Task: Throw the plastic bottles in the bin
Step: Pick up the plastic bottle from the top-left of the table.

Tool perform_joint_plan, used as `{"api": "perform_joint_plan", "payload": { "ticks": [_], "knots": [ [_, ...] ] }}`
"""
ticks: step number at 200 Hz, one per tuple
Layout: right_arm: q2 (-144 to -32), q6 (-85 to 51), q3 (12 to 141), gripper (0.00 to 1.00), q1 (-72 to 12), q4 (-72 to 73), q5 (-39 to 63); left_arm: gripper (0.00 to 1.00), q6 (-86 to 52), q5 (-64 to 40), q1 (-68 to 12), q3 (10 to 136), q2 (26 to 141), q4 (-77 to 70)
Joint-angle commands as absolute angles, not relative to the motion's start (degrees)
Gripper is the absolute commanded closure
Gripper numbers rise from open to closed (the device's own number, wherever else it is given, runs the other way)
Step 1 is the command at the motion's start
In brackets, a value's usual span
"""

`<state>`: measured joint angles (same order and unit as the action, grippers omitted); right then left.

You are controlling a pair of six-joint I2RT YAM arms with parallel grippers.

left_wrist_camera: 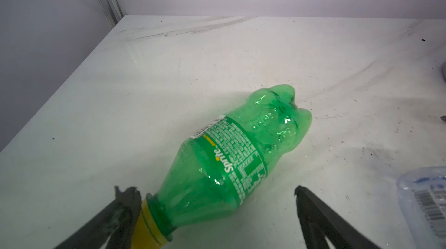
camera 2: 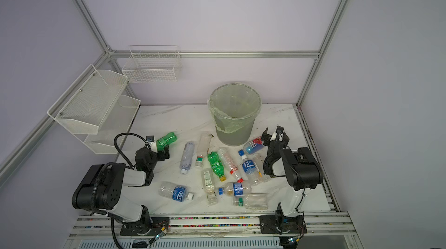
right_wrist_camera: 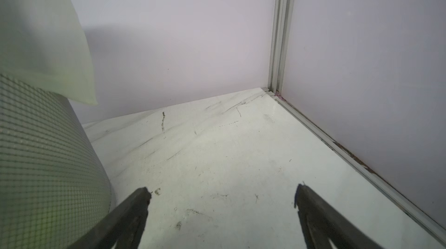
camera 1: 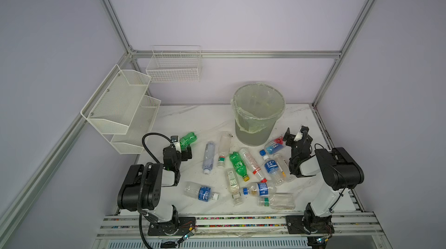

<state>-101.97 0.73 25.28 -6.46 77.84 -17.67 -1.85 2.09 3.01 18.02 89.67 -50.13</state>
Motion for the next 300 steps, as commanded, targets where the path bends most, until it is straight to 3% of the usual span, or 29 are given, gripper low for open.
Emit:
{"api": "perform_joint_plan", "payload": {
  "ticks": [1, 197, 225, 300],
  "knots": [
    [-102.13, 1.80, 26.11, 0.03, -6.72, 79.85, -17.20, 0.00, -0.87, 1.58, 3.52, 21.80, 89.85, -53.39],
    [-102.26, 1.84, 25.86, 0.03, -6.77, 80.72, -16.79, 0.00, -0.97, 1.36, 3.60, 21.74, 89.71, -53.59],
    [-99.28, 0.15, 24.26, 0.03, -6.76, 81.67, -21.17, 0.00, 0.72, -2.51, 3.47, 20.96, 89.23, -54.40],
    [-74.12, -8.30, 28.57, 0.03, -6.81, 45.62, -23.07, 0.00, 7.29, 4.43, -4.84, 20.08, 75.69, -44.82]
  ]
}}
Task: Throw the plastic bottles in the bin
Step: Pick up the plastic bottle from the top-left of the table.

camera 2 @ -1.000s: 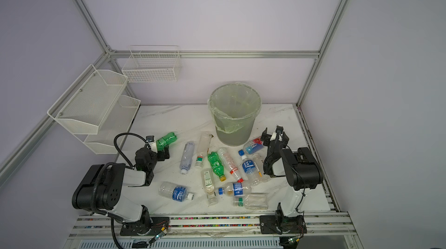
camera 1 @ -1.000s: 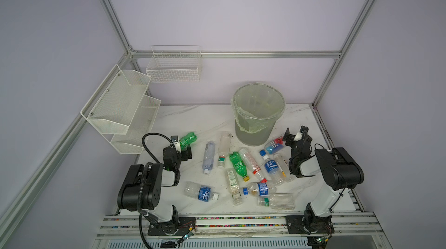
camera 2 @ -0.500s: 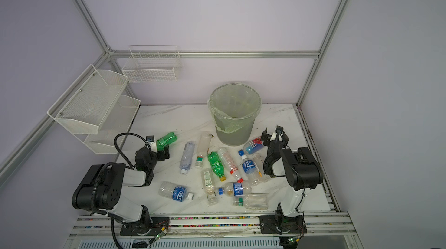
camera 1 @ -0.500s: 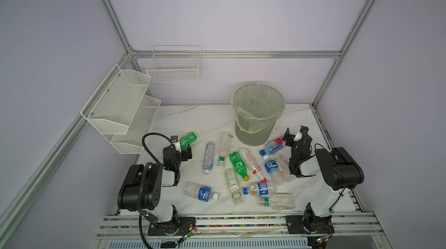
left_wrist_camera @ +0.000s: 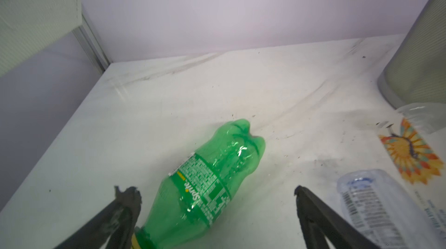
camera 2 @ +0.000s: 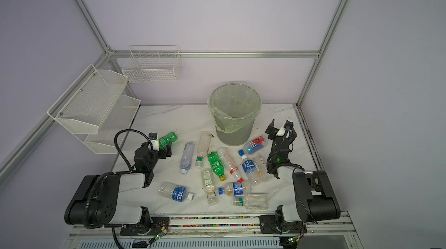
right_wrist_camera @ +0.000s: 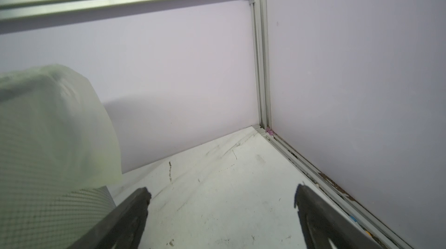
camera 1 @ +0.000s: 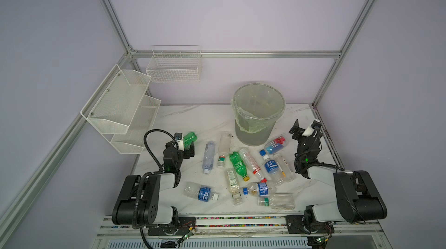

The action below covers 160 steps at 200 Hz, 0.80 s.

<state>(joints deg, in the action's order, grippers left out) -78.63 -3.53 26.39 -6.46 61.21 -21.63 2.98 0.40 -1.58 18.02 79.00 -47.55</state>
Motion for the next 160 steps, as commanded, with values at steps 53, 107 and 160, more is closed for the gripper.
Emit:
{"api": "perform_joint_plan", "payload": {
  "ticks": [53, 107, 160],
  "knots": [
    [-67.08, -13.88, 36.16, 0.03, -6.86, 20.62, -18.50, 0.00, 5.46, 9.65, -12.86, 28.38, 70.07, -28.83],
    [-63.60, -15.12, 38.61, 0.03, -6.94, 9.79, -11.89, 0.00, 6.93, 3.45, -14.50, 51.33, 69.45, 5.65],
    [-61.41, -16.66, 34.87, 0.03, -6.90, 9.78, -7.53, 0.00, 17.64, 4.85, -14.43, 69.42, 77.96, 30.69]
  ]
}}
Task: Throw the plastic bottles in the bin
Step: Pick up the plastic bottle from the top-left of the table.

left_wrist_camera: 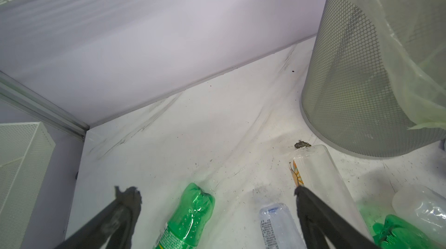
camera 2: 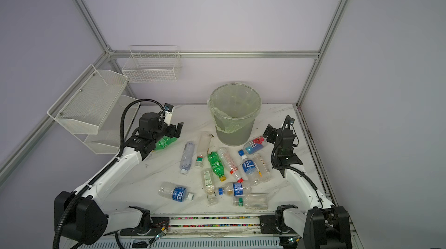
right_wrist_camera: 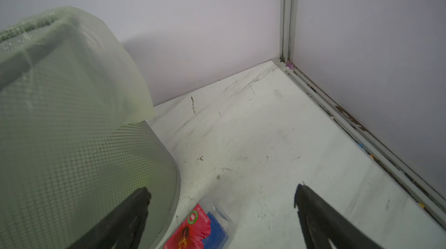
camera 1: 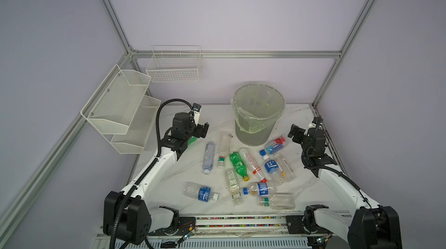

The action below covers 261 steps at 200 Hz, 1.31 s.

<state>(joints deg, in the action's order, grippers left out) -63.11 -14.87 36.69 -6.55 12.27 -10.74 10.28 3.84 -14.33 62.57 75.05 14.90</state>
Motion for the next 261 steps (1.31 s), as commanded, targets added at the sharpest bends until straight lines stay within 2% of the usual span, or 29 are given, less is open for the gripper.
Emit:
{"api": "perform_joint_plan", "payload": {
  "ticks": [1, 34, 89, 122, 180, 261],
  "knots": [
    [-61.34, -16.68, 34.84, 0.03, -6.92, 9.77, -7.37, 0.00, 17.87, 4.89, -14.42, 69.47, 78.05, 30.81],
    [-59.33, -16.94, 33.62, 0.03, -6.89, 8.46, -8.21, 0.00, 23.91, 4.83, -13.59, 69.48, 80.46, 31.24],
    [-59.28, -16.73, 33.47, 0.03, -6.90, 7.27, -7.76, 0.00, 26.95, 5.72, -12.76, 75.06, 94.37, 39.29],
    [-58.90, -16.41, 33.23, 0.03, -6.93, 7.57, -5.81, 0.00, 26.26, 2.85, -10.82, 76.75, 94.49, 38.41],
    [-61.52, -16.23, 33.57, 0.03, -6.91, 8.43, -4.35, 0.00, 27.78, 9.80, -9.00, 80.88, 97.89, 41.37],
    [-62.05, -19.77, 32.53, 0.03, -7.21, 10.22, -5.82, 0.00, 25.40, 3.63, -2.88, 81.87, 103.26, 41.37]
  ]
}}
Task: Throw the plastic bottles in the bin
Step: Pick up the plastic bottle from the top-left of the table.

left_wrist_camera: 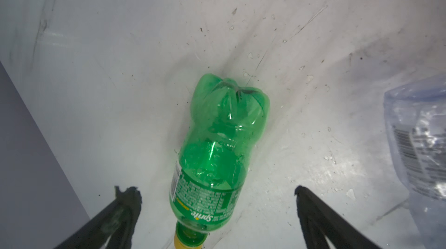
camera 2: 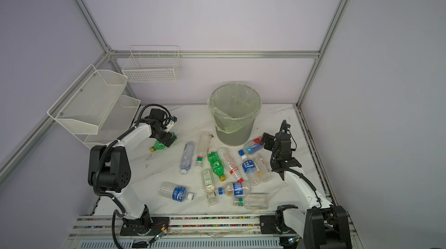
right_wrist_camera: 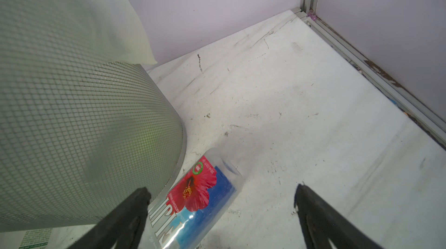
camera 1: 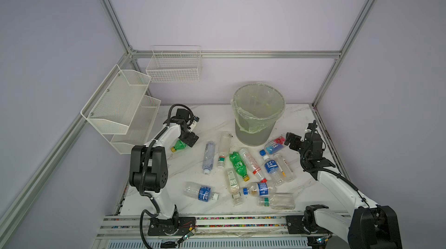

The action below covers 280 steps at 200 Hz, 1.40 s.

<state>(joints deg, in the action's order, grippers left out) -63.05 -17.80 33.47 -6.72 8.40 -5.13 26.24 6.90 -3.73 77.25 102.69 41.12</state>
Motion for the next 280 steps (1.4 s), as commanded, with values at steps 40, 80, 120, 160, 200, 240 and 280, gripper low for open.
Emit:
{"api": "perform_joint_plan", "payload": {
  "ticks": [40, 80, 120, 160, 200, 240, 280],
  "knots": [
    [-60.58, -18.40, 34.43, 0.03, -7.24, 7.51, -6.40, 0.00, 23.74, 1.92, -0.97, 81.73, 106.52, 40.84],
    [-58.04, -18.04, 33.76, 0.03, -7.28, 6.04, -7.02, 0.02, 22.72, 4.17, -0.50, 82.49, 108.67, 40.29],
    [-57.09, -19.64, 32.95, 0.03, -7.36, 5.23, -5.78, 0.04, 20.97, 5.04, -0.16, 82.62, 111.09, 40.03],
    [-54.16, -20.27, 32.08, 0.03, -7.38, 3.95, -6.36, 0.06, 20.29, 4.27, -0.26, 82.79, 111.01, 40.40],
    [-52.79, -19.37, 33.12, 0.03, -7.32, 1.54, -6.33, 0.21, 18.32, 5.17, -0.26, 83.15, 110.18, 40.94],
    [-52.51, -18.28, 34.63, 0.03, -7.38, -0.68, -5.71, 0.46, 16.46, 5.56, -0.34, 82.44, 107.43, 41.32],
    [-51.37, -21.60, 34.21, 0.03, -7.38, -0.67, -3.52, 0.57, 10.86, 0.82, -0.35, 83.27, 102.63, 44.97]
  ]
}}
